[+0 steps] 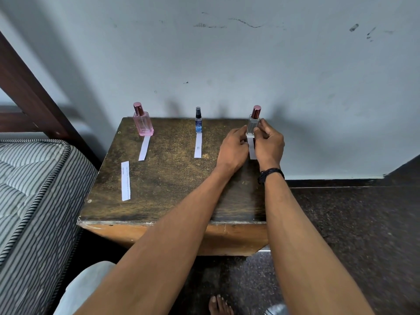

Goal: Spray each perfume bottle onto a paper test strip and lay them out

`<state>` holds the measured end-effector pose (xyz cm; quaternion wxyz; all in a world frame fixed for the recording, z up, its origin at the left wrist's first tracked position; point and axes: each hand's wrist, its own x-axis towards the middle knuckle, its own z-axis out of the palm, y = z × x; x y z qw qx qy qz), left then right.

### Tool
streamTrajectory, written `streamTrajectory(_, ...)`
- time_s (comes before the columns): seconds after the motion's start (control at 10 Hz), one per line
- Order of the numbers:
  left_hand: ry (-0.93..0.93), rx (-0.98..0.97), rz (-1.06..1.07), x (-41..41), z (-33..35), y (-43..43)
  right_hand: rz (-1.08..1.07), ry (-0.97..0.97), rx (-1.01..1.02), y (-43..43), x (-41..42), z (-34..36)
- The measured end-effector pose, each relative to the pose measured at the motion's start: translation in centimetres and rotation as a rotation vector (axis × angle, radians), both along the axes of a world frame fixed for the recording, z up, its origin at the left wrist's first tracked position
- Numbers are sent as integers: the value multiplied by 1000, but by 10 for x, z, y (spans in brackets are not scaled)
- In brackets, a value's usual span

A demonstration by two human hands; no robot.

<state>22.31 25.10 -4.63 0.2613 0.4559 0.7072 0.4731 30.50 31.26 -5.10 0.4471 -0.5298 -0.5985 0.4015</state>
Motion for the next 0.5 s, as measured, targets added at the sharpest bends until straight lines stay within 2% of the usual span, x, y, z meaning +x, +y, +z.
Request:
streamTrajectory(0.2, -45, 21, 19, -1, 2, -3, -28, -15, -8, -2, 0, -1)
streamTrajectory(0.3, -98, 57, 58, 0, 2, -9, -93, 64, -31, -4, 3, -4)
streamTrajectory(0.4, -152, 51, 95, 1, 9, -24, -203, 247, -51, -10, 8, 1)
streamTrajectory(0.5, -79, 36, 102, 6, 4, -46, -273, 387, -110, -23, 6, 6)
